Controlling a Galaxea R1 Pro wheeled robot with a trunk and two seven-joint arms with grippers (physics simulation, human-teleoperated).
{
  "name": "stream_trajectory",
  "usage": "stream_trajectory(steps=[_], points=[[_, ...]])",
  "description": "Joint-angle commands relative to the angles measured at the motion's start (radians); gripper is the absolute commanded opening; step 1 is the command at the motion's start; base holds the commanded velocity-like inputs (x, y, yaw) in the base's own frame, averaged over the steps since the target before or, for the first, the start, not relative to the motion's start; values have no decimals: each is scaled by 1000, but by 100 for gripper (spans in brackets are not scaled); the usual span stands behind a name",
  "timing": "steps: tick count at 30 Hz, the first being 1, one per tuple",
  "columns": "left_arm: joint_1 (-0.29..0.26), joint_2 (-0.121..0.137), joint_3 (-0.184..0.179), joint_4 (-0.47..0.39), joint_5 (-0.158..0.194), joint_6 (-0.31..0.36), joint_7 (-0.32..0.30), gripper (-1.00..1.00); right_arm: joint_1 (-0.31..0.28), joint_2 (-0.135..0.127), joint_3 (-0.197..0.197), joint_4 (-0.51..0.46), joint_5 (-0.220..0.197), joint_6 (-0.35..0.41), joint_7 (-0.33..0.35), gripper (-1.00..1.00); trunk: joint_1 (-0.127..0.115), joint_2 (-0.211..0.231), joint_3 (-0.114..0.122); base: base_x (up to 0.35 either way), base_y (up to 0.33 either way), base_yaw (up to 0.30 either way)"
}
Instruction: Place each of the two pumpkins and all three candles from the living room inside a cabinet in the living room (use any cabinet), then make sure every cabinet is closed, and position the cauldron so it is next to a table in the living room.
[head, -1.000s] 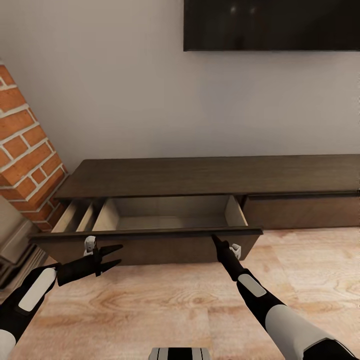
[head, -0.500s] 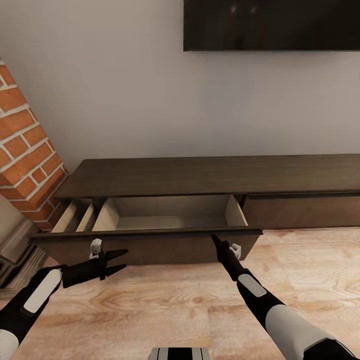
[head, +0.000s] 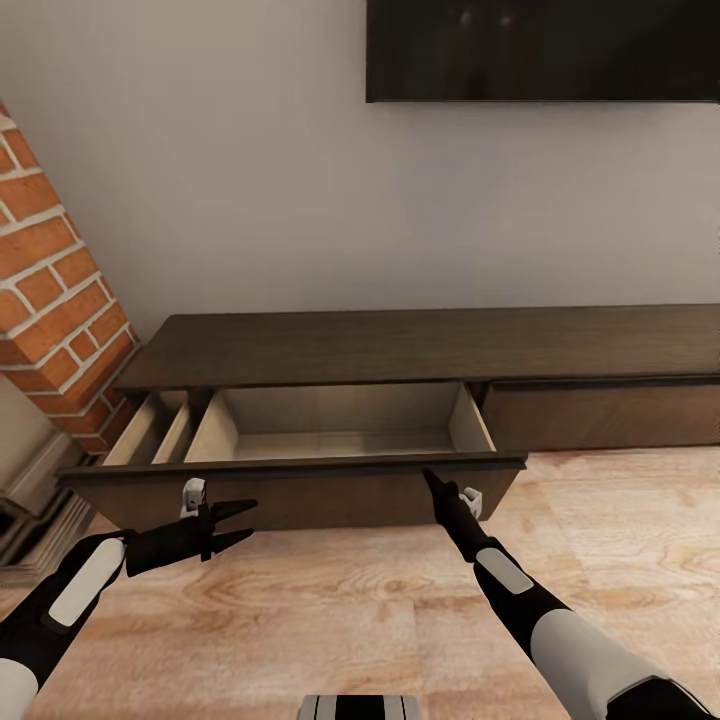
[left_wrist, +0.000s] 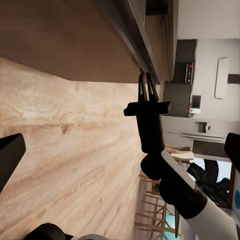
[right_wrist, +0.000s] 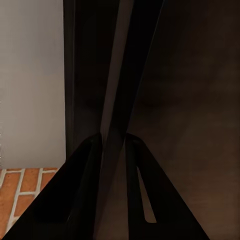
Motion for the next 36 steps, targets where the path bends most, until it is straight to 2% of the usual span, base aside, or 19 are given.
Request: stream_trajectory(steps=[1,36], points=[[-1,1,-2,1,1,4,-3,100,0,24,24,0,1,8,9,-100,0,0,-1,-30,0,0],[-1,2,-2,1,2,4,-3,100,0,24,24,0,1,9,9,-100,0,0,-1,-53,0,0]])
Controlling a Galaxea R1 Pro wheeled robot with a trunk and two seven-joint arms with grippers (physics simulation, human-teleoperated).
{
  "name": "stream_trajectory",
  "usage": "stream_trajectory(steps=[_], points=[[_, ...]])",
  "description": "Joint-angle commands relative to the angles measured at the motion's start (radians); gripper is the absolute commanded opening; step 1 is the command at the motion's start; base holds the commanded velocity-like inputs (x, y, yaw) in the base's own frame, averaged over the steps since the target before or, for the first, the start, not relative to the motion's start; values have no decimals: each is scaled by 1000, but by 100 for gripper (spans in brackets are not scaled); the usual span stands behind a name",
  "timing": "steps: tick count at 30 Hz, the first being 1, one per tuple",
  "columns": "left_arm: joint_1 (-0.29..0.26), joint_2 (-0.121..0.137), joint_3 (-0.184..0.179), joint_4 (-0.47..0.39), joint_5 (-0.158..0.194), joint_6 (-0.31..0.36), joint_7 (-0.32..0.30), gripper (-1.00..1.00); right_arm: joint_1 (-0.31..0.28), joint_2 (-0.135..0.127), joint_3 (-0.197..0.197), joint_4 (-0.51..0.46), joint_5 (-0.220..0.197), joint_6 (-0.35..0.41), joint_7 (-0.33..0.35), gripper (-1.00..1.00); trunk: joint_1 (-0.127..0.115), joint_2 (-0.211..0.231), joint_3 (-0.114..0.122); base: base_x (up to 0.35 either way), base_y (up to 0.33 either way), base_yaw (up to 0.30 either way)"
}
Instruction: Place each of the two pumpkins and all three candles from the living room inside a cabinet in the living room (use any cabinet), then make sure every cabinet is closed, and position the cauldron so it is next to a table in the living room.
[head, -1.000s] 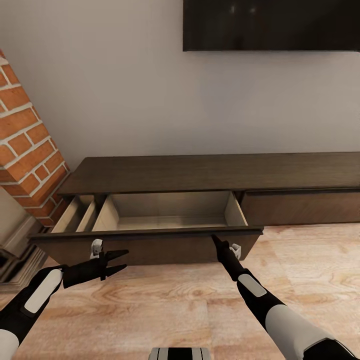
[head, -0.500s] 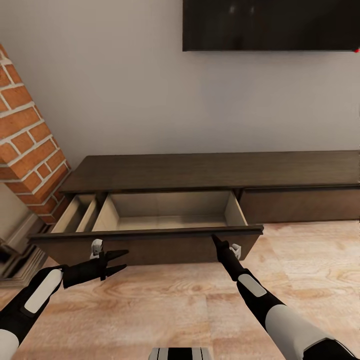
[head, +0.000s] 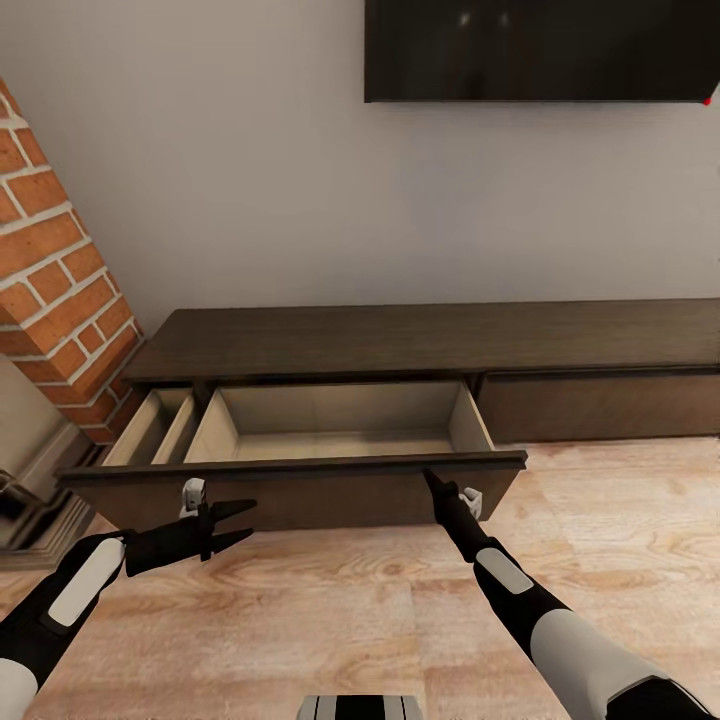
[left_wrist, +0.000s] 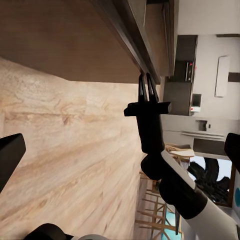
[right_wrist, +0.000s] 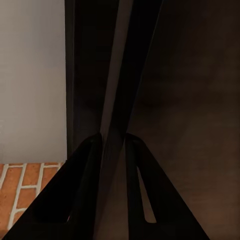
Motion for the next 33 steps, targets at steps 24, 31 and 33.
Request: stream_trajectory(steps=[24,31,33], points=[[-1,1,-3,0,1,4,-3,100,0,23,25,0,2,8,9,-100,0,0,-1,-34,0,0],[-1,1,-3,0,1,4,-3,100,0,23,25,2,0,10,9,100,0,0,-1,0,0,0],[-1,1,-3,0,1,4,-3,100,0,23,25,2,0,11,9,100,0,0,-1,0,0,0]])
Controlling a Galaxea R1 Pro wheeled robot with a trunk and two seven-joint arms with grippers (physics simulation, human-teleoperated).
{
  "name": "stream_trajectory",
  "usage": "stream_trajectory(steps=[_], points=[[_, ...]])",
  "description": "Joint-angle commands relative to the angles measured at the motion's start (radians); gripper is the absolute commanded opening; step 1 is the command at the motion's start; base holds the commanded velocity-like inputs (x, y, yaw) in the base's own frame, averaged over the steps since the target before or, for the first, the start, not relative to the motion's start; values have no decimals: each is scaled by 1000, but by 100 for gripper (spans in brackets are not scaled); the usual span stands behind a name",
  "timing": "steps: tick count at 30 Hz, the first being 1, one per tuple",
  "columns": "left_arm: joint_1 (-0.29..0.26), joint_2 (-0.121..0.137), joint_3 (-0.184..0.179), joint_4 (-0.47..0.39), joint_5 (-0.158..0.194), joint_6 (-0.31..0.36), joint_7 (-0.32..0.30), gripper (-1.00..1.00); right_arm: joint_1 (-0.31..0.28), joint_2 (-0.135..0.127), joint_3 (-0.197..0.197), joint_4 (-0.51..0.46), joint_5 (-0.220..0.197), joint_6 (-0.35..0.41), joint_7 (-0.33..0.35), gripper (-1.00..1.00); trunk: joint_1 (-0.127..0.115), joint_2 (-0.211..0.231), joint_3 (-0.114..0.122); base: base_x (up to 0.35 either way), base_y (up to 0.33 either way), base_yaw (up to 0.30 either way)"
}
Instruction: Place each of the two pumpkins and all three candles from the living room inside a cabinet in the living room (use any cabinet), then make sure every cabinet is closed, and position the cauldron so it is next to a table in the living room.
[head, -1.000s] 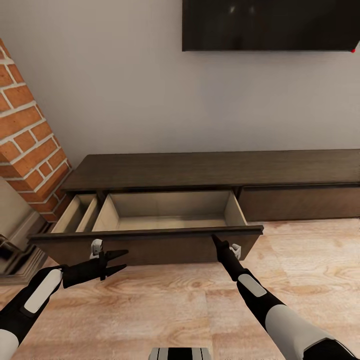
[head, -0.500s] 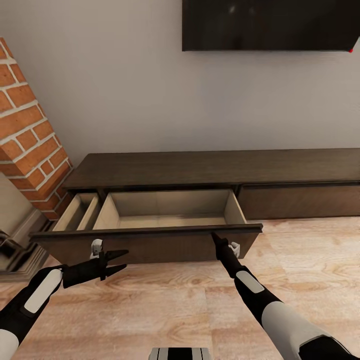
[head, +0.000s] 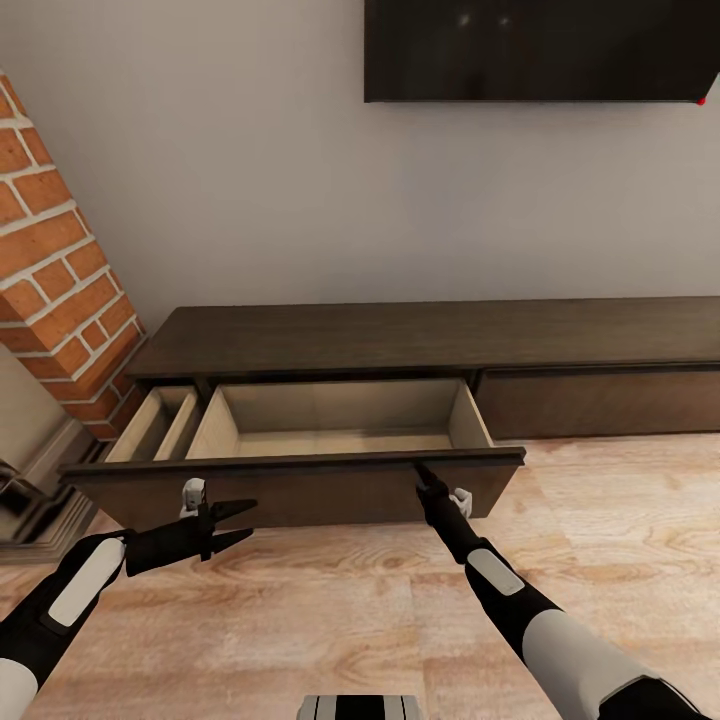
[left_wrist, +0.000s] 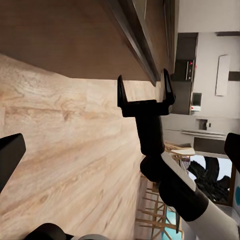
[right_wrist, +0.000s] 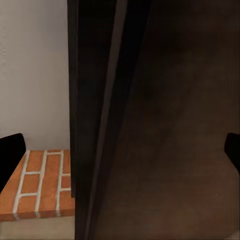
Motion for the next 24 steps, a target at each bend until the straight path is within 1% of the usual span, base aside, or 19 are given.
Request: stream_trajectory(steps=[1,5,8,21,24], points=[[-1,1,-2,1,2,3,-3,100,-1,0,3,2,-11,6,4,100,0,0,-1,0,0,0],[-1,1,-2,1,2,4,-3,100,-1,0,3,2,-11,6,4,100,0,0,-1,-33,0,0],[-1,1,-2,0,3,4,-3,100,-1,0,3,2,-11,6,4,100,0,0,-1,-194,0,0],[-1,1,-2,0,3,3,-3,100,-1,0,5,0,-9,7,-6,100,0,0,-1,-307,0,0],[-1,1,-1,1,2,3,-3,100,-1,-1,7,-2,-8,9,-11,100,0,0,-1,-198,0,0]])
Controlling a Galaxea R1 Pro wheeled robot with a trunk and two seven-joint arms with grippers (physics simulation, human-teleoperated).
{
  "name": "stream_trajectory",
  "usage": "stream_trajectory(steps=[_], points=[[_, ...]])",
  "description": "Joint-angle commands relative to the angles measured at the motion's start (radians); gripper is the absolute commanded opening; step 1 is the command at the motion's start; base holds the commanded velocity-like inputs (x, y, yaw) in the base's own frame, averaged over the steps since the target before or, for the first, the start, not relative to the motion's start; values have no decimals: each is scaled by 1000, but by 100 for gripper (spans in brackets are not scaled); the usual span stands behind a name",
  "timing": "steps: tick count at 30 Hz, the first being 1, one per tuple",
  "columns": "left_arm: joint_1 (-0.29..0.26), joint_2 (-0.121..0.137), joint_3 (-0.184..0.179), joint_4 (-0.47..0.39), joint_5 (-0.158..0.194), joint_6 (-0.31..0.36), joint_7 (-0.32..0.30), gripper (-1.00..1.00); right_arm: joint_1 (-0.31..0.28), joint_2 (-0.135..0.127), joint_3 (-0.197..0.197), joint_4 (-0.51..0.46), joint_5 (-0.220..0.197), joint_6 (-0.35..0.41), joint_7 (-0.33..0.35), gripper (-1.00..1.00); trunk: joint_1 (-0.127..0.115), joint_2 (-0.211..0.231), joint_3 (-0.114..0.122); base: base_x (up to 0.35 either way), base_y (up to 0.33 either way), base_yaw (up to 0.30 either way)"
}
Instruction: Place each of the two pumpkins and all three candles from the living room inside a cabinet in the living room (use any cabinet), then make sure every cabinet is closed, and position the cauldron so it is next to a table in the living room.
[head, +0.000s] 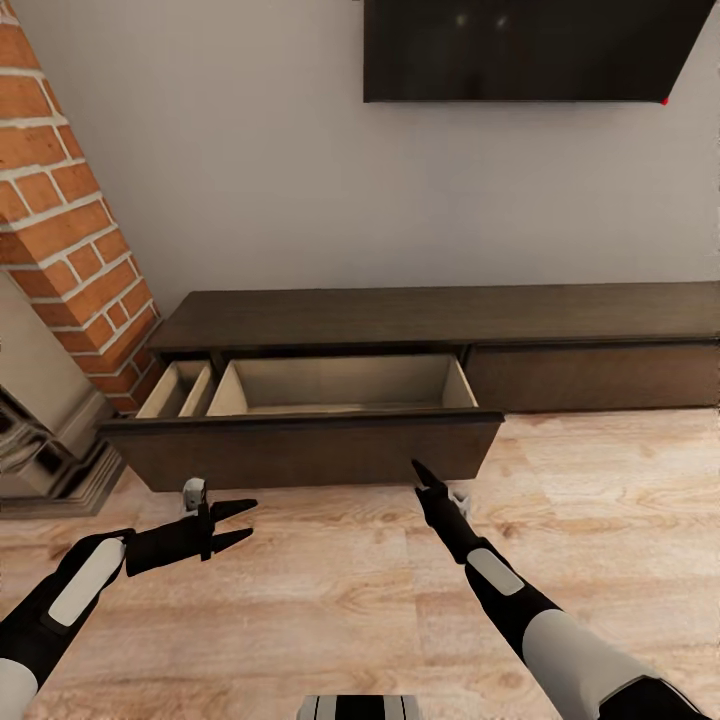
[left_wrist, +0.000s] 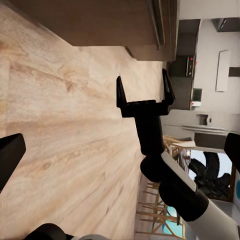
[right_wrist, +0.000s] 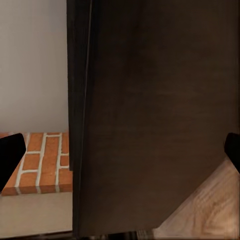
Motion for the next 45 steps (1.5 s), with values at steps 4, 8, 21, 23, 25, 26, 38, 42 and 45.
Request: stream_trajectory(steps=[4,8,21,23,25,26,38,42,45], points=[[-1,1,0,-2,3,4,-3,100,-1,-10,4,0,-9,39,-1,100,0,0,-1,-37,0,0],[-1,1,4,-3,4,5,-4,100,-1,-18,4,0,-8,139,-15,100,0,0,-1,-8,0,0],[-4,-3,-2,-4,4,7,0,100,1,-18,3,-9,8,339,-343,100,-6,3,50,0,0,0],[-4,-5,-3,-5,4,7,0,100,1,-18,3,-10,7,342,-431,100,-7,3,57,-8,0,0],[-4,-6,-8,-4,3,8,1,100,1,-16,4,-11,7,343,-535,100,-8,4,65,-114,0,0],[-5,-6,-13,-3,3,8,1,100,1,-16,5,-11,7,343,-565,100,-9,4,69,-222,0,0],[-7,11,-55,10,-10,10,15,100,2,-19,164,-35,96,425,-637,100,-14,7,115,-70,0,0],[-8,13,-55,10,-10,10,16,100,1,-19,186,-38,111,432,-638,100,-16,8,131,0,0,0],[-8,39,-67,13,-11,10,16,100,2,-19,188,-39,113,432,-643,100,-17,8,142,0,0,0]])
